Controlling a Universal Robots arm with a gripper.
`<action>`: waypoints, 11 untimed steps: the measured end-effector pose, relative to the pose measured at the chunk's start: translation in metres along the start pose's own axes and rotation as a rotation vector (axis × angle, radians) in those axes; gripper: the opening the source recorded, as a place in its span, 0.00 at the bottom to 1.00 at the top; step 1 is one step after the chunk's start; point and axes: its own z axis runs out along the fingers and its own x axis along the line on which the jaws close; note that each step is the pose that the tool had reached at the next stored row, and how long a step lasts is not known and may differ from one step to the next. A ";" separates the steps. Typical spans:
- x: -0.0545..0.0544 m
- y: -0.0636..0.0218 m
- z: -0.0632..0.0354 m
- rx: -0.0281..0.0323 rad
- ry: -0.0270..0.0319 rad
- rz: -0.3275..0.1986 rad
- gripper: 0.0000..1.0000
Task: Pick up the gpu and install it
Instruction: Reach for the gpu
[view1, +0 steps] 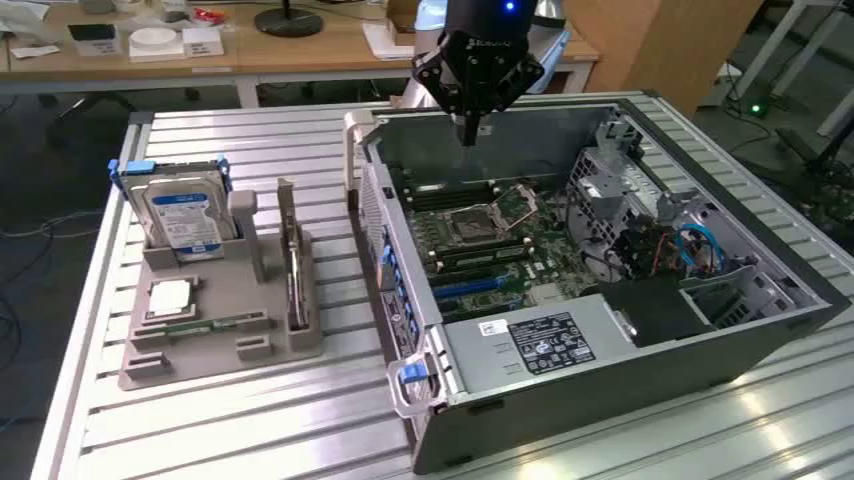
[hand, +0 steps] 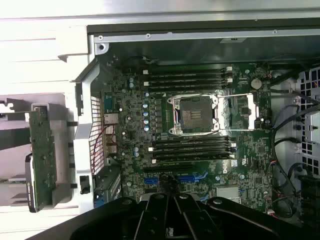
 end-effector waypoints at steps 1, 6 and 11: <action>0.000 0.0000 0.0000 0.0000 0.0000 0.000 0.11; 0.002 -0.0002 -0.0001 0.0001 0.0001 0.000 0.11; 0.006 -0.0005 -0.0002 0.0000 0.0000 0.000 0.11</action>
